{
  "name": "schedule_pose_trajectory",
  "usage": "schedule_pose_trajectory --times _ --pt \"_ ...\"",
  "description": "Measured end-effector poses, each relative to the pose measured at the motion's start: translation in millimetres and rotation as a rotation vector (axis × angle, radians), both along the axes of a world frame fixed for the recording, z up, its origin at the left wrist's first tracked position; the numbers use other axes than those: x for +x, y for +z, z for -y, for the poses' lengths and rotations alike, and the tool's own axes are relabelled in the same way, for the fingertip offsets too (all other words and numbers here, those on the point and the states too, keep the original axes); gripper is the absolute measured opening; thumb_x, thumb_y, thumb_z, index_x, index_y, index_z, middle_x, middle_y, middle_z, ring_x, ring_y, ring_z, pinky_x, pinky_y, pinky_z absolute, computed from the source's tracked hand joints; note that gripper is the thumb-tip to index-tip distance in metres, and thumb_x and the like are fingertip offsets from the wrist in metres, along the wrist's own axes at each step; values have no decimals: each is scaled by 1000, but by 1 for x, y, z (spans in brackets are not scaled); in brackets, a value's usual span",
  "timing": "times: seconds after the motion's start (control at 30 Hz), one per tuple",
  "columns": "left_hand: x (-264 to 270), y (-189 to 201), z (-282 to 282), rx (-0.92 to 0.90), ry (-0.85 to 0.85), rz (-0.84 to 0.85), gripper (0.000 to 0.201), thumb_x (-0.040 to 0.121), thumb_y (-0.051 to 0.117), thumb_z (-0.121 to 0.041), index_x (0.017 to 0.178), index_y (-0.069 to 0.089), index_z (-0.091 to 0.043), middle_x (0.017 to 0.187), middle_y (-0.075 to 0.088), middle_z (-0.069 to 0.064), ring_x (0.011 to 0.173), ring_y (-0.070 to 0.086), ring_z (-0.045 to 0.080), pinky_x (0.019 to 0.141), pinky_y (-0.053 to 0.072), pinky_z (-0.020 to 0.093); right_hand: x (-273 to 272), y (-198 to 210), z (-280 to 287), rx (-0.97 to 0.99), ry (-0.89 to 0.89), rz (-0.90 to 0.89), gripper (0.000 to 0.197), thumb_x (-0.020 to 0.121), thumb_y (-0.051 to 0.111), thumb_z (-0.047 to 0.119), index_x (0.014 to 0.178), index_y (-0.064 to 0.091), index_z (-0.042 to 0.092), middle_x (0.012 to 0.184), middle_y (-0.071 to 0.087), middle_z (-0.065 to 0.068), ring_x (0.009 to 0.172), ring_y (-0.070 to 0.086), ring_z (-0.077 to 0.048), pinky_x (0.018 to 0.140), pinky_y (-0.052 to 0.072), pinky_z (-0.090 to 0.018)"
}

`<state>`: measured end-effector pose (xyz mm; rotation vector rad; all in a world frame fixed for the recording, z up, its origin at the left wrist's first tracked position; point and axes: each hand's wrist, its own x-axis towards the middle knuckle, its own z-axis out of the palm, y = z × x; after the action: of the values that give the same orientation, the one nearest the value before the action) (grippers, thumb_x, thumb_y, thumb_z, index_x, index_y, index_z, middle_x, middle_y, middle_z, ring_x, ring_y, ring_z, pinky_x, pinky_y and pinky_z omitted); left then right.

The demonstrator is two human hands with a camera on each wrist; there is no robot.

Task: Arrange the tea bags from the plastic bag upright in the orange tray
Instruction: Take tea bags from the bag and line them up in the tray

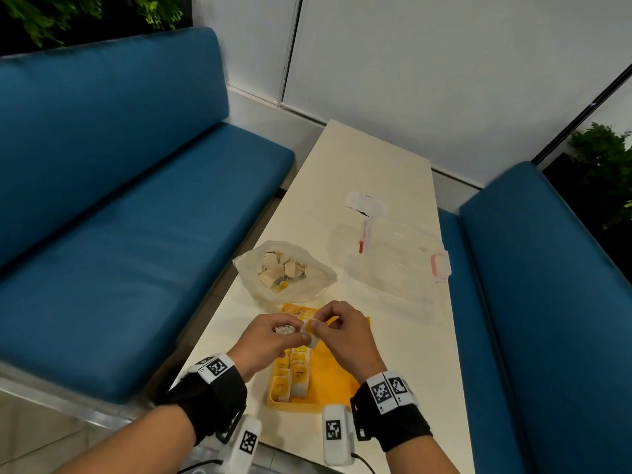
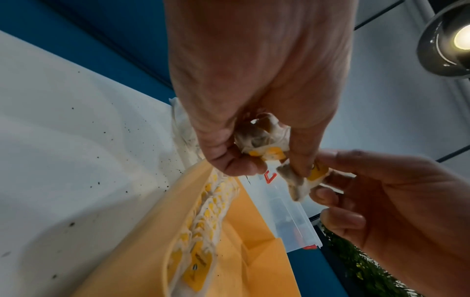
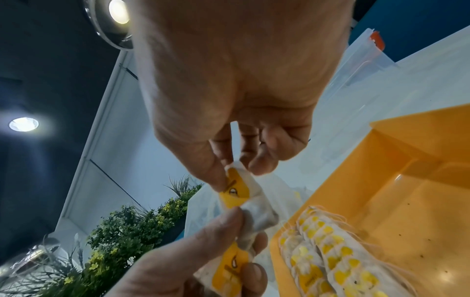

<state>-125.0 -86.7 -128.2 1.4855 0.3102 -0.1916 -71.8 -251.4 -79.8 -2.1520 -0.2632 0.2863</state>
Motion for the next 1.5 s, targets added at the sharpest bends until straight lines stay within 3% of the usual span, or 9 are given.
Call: schedule_pose_trajectory --times 0.13,0.2,0.37,0.53,0.77,0.93,1.17,1.33,1.5 --pt "1 -2 -2 0 -8 16 14 82 84 -25 93 79 -19 100 75 14 82 64 15 61 48 26 1 -1 3 90 1 -116 9 79 77 15 86 71 17 77 68 3 63 57 -10 59 48 -23" --pt "2 -4 -4 9 5 10 15 81 85 -24 93 78 -18 102 74 15 82 64 16 62 50 27 0 -3 4 118 -1 -157 7 81 75 8 87 72 10 70 65 0 60 57 -12 54 45 -21" --pt "0 -9 -7 26 34 -38 14 81 84 -31 93 80 -25 104 75 -2 90 68 17 65 51 27 1 -9 10 116 -30 -174 8 82 75 6 84 67 2 70 65 -3 56 61 -12 49 41 -16" --pt "-1 -26 -13 181 184 -136 17 79 85 -29 83 76 -15 90 75 4 77 65 17 63 53 28 -3 -31 22 -90 76 -311 14 82 69 1 80 62 13 65 66 -6 54 63 -15 47 41 -25" --pt "-7 -50 -14 325 109 -238 28 65 94 -27 80 72 -16 82 72 0 76 64 16 67 51 29 -17 -57 20 -309 213 -449 15 83 70 2 82 61 14 62 65 -2 49 62 -8 44 44 -17" --pt "-7 -52 -13 344 112 -257 26 66 93 -27 79 72 -17 86 73 1 84 68 19 72 53 32 -22 -73 16 -327 173 -504 22 77 72 -1 77 59 17 66 65 -7 56 67 -17 61 57 -33" --pt "-8 -52 -13 291 108 -285 25 68 91 -27 79 72 -14 77 73 1 73 66 20 64 50 29 -26 -82 13 -330 108 -483 27 75 74 -2 76 53 16 75 62 -10 62 70 -23 70 61 -44" --pt "-9 -50 -12 279 99 -310 26 69 90 -27 80 72 -13 79 74 2 76 67 21 65 51 29 -27 -83 11 -326 36 -508 35 76 75 -4 81 46 16 83 63 -12 58 69 -23 61 59 -36" --pt "-11 -48 -11 269 99 -317 28 72 89 -28 83 72 -10 79 73 2 74 66 20 65 51 29 -29 -84 8 -380 54 -452 34 74 74 -1 81 46 17 83 65 -11 65 73 -24 63 60 -38"
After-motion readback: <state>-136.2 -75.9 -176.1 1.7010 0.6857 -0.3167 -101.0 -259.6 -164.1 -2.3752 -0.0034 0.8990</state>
